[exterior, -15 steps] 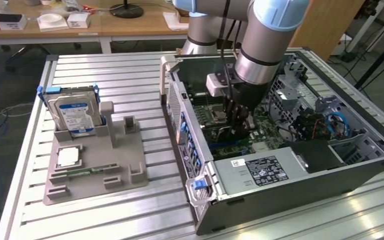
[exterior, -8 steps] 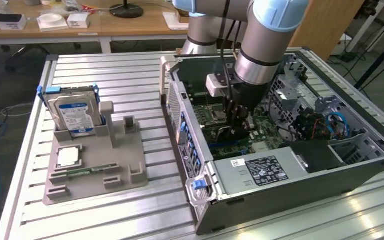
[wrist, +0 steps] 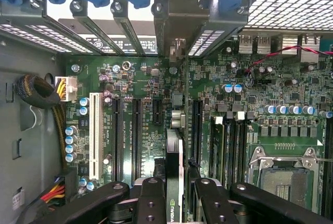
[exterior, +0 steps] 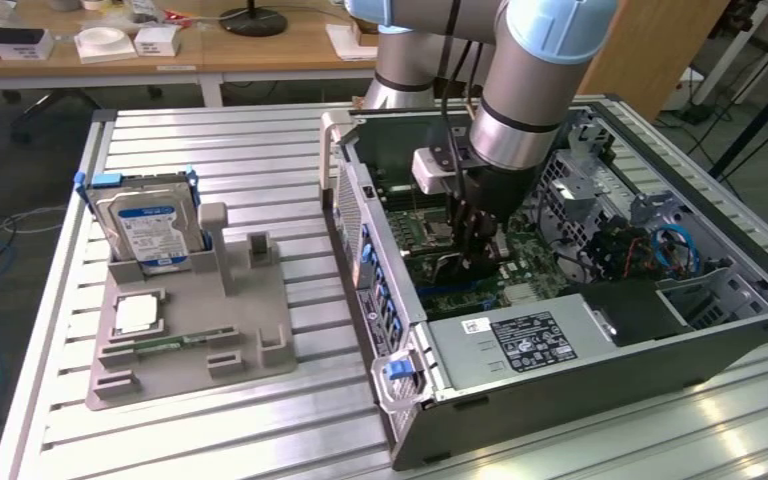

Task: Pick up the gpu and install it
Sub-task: 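Insert the gpu into the slot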

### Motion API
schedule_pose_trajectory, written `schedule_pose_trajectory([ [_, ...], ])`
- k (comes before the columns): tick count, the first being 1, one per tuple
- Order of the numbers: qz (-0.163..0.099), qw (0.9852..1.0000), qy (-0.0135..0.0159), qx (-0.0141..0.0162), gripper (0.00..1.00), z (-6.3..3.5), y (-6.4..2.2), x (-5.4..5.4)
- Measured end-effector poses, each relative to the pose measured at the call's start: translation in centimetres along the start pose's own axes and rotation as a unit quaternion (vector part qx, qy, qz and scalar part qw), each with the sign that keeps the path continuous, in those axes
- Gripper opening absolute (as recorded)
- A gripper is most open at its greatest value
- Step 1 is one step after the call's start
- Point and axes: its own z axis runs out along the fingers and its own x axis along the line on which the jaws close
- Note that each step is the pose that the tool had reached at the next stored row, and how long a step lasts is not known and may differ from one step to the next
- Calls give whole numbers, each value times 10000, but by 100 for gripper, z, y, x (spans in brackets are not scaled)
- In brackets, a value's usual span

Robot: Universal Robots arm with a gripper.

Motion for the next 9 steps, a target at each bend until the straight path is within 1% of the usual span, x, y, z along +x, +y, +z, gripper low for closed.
schedule_pose_trajectory([
  [6, 24, 10000, -1, 0, 26, 0, 0, 7],
  [7, 28, 10000, -4, 4, 26, 2, -1, 8],
  [9, 34, 10000, -4, 1, 26, 0, -2, 13],
])
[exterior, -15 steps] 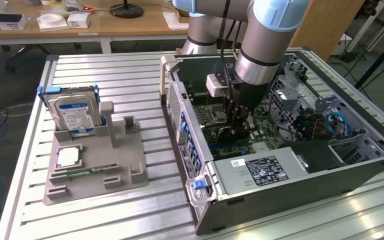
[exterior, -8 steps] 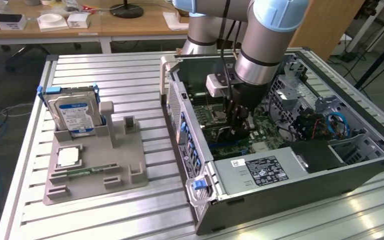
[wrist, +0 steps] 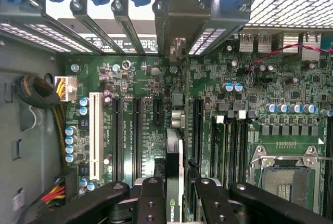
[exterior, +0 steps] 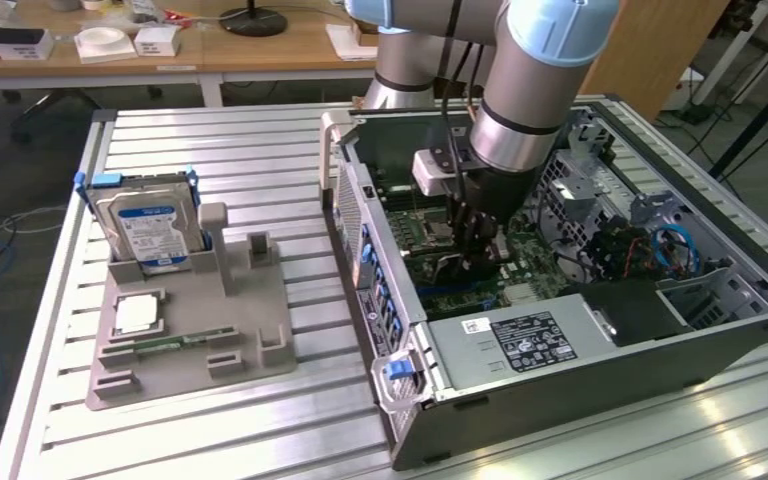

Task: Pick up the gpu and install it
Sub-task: 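Insert the gpu into the slot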

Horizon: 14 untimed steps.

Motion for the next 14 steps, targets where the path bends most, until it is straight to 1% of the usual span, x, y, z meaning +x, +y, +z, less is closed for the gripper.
schedule_pose_trajectory([
  [5, 1, 10000, 5, -2, 26, -1, 3, 1],
  [14, 2, 10000, 4, -2, 26, 22, 2, 1],
])
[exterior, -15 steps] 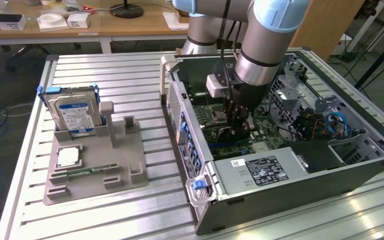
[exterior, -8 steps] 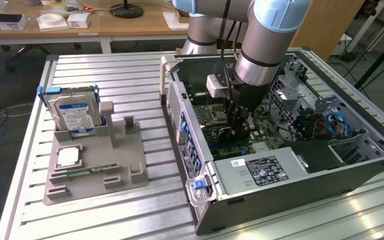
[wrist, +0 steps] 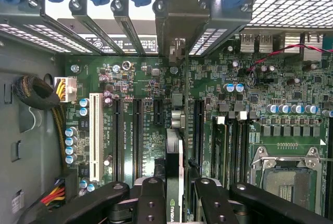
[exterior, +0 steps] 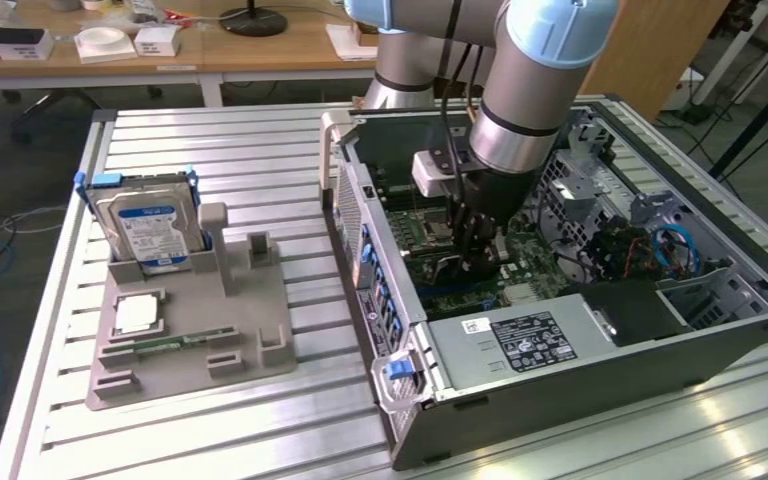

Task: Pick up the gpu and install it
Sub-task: 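Insert the gpu into the slot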

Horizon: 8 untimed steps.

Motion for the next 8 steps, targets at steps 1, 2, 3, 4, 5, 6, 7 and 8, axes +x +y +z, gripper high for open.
schedule_pose_trajectory([
  [1, 0, 10000, 0, 0, 26, 0, 0, 0],
  [2, 0, 10000, 0, 1, 26, 1, 0, 0],
  [3, 0, 10000, -1, 0, 26, 1, 0, 0],
  [4, 0, 10000, 0, 0, 26, 1, 0, 0],
  [5, 0, 10000, 0, 0, 26, 1, 0, 0],
  [6, 0, 10000, -1, 1, 26, 4, 0, 0],
  [7, 0, 10000, -2, 2, 26, 8, 0, 0],
  [8, 0, 10000, -2, 2, 26, 13, -1, 0],
])
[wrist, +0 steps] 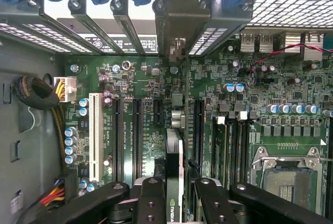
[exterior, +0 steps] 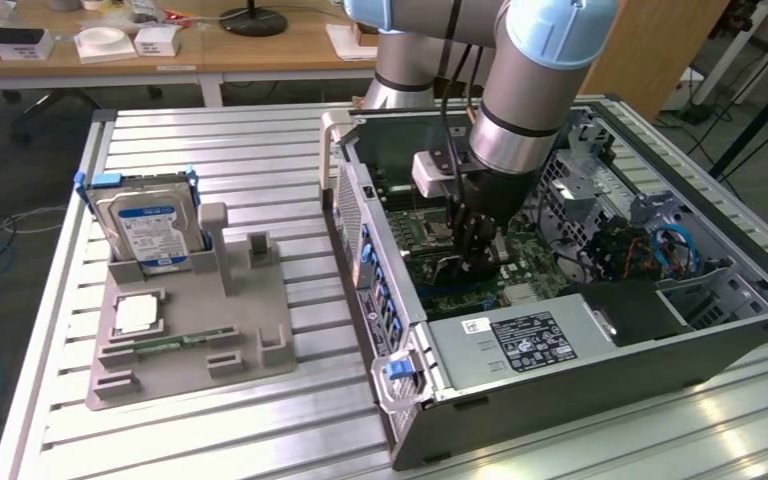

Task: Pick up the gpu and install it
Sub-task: 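Insert the gpu into the slot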

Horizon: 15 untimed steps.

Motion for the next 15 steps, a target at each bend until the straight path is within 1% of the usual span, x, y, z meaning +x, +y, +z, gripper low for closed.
schedule_pose_trajectory([
  [4, 0, 10000, 4, 5, 26, 16, 1, 1],
  [6, 0, 10000, 1, 12, 26, 28, -1, 1],
  [12, 0, 10000, 3, 11, 26, 50, 1, 1],
  [13, 0, 10000, 5, 11, 26, 50, 1, 1],
  [15, 0, 10000, 21, 12, 26, 53, 1, 0],
])
